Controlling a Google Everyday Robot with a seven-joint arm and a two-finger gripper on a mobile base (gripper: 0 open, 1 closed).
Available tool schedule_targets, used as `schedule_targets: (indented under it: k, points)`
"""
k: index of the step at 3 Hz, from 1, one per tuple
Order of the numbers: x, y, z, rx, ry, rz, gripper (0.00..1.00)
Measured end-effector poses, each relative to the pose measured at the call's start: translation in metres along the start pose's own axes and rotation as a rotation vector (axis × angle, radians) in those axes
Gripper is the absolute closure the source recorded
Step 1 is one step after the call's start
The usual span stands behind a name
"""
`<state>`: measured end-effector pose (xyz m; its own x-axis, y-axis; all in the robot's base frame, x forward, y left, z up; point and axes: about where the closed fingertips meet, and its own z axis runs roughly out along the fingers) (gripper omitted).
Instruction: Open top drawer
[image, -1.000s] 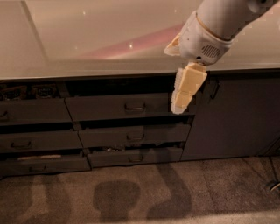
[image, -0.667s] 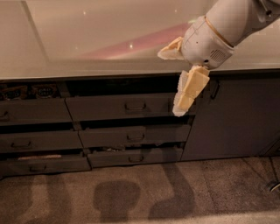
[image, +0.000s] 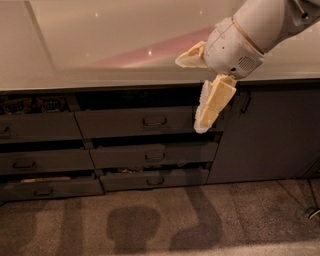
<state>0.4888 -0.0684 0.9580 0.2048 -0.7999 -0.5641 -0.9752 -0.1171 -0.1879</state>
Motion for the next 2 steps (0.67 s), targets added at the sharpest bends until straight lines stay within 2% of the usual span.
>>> schedule_targets:
  k: [1,2]
  points:
    - [0.029,-0.019,0.023,-0.023,0.041,0.018,0.00]
    - [0.091,-0.061,0.057,-0.039,0.093,0.038,0.00]
